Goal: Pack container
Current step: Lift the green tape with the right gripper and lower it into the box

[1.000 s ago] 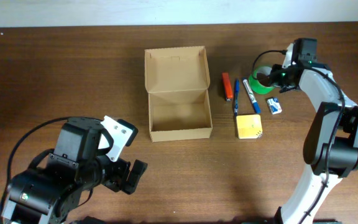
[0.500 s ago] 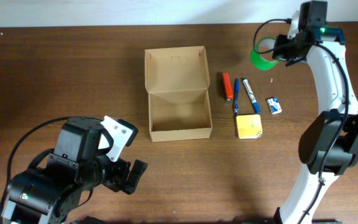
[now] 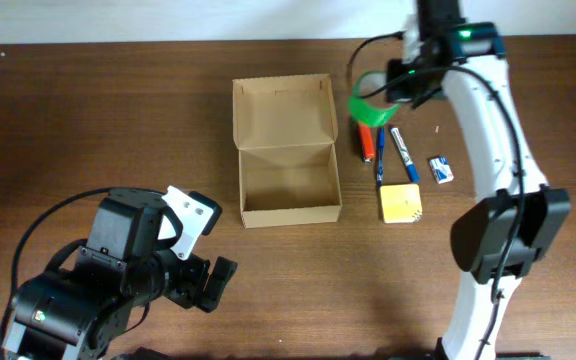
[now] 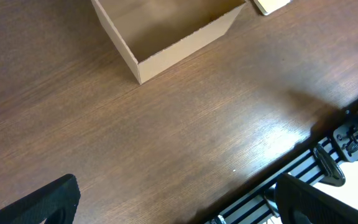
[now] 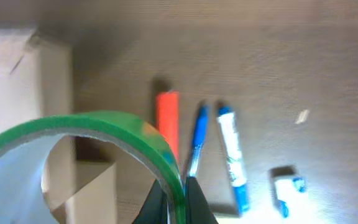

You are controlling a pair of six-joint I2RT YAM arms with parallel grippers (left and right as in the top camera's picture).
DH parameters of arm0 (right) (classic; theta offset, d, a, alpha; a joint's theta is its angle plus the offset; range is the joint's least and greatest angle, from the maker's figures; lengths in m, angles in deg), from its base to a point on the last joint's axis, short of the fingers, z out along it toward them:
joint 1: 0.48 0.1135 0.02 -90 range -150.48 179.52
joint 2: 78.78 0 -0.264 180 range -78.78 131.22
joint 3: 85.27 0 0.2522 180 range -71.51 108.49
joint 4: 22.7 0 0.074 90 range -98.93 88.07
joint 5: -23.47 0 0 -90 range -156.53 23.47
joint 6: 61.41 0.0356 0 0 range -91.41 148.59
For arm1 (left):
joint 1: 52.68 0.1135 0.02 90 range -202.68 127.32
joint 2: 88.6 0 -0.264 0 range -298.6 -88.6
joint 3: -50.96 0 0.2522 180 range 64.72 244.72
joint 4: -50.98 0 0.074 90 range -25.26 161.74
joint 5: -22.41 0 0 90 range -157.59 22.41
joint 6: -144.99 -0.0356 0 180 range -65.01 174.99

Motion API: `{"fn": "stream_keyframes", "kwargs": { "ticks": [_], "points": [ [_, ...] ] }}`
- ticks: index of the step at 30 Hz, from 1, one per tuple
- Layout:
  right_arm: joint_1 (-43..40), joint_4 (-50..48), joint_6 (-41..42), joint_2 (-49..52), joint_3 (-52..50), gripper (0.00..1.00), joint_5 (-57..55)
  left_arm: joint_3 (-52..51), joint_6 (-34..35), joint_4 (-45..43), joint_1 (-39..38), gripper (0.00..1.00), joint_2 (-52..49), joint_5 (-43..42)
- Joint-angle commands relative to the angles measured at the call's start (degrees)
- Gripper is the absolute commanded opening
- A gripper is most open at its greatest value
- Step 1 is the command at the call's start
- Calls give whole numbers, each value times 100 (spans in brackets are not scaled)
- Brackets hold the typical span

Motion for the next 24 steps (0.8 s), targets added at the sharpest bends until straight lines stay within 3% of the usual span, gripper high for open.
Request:
{"fn": "stream_keyframes", "kwargs": {
  "ticks": [1, 14, 24],
  "points": [
    [444, 170, 24, -37, 168, 4, 35, 20, -114, 0, 15, 99, 35, -83],
    [1895, 376, 48, -98, 162, 4, -22, 20, -111, 0, 15, 100, 35, -83],
    [2330, 382, 973, -96, -162, 4, -184, 20, -114, 0, 13, 100, 35, -83]
  ]
}}
